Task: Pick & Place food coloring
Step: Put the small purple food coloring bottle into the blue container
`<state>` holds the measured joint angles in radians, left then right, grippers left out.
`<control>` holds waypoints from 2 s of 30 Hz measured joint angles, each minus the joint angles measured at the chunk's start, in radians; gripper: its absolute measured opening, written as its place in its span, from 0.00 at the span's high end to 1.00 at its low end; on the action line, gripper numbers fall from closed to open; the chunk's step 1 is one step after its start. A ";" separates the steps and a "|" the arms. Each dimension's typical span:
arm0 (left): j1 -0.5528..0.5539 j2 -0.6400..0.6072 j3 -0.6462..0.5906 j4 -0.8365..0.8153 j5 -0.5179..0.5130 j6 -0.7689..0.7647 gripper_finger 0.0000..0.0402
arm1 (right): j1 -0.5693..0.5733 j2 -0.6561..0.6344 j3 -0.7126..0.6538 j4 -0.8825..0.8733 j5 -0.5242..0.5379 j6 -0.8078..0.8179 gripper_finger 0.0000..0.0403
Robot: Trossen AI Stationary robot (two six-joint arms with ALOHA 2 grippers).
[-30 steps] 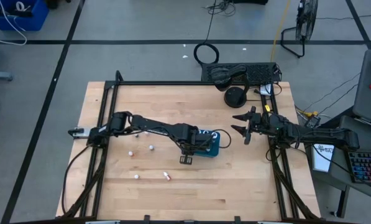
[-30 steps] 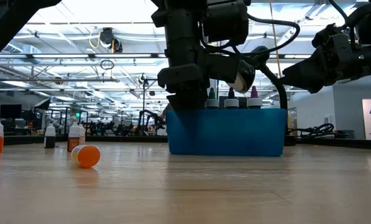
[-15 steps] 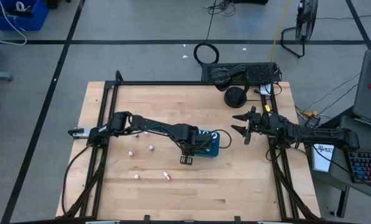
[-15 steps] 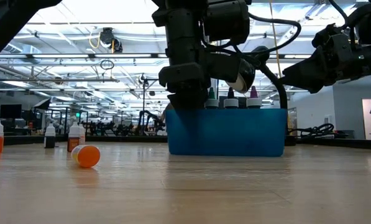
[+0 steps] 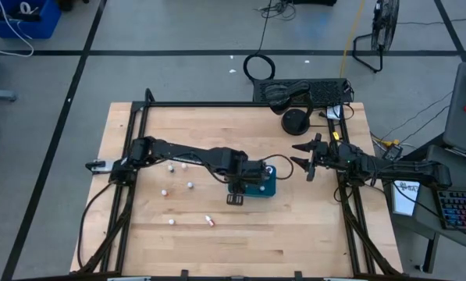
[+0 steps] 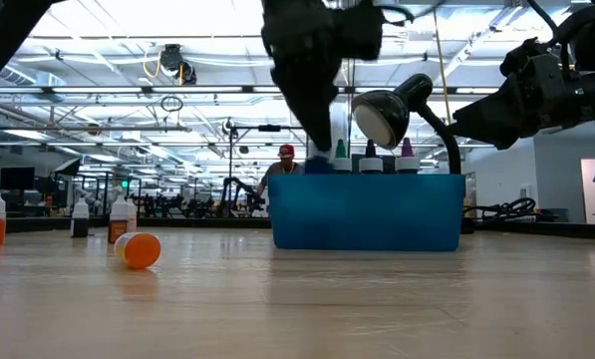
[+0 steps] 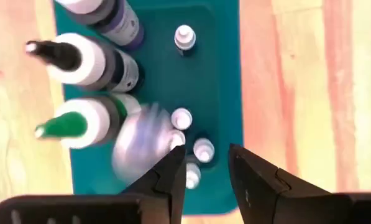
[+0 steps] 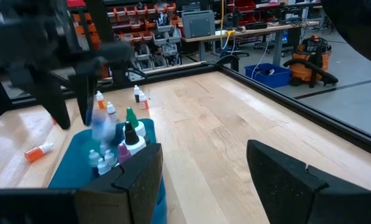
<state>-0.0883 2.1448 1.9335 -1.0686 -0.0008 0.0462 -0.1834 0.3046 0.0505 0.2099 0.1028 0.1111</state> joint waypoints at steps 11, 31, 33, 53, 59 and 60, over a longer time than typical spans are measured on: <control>-0.044 -0.094 0.000 -0.209 -0.028 -0.136 0.69 | 0.000 0.001 0.000 -0.003 0.000 0.000 0.44; -0.083 -0.430 -0.602 -0.054 -0.095 -0.521 0.69 | 0.000 0.001 0.000 -0.002 0.000 0.000 0.44; -0.070 -0.501 -0.716 0.031 -0.071 -0.568 0.69 | 0.000 0.001 0.000 -0.002 0.000 0.000 0.44; -0.009 -0.631 -1.096 0.347 -0.016 -0.736 0.69 | 0.000 0.001 0.000 -0.002 0.000 0.000 0.44; -0.010 -0.630 -1.096 0.349 0.001 -0.738 0.69 | 0.000 0.001 0.000 -0.002 0.000 0.000 0.44; -0.010 -0.628 -1.096 0.349 0.001 -0.740 0.69 | 0.000 0.001 0.000 -0.002 0.000 0.000 0.44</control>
<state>-0.0986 1.5164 0.8375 -0.7200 -0.0002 -0.6939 -0.1833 0.3054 0.0505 0.2081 0.1028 0.1109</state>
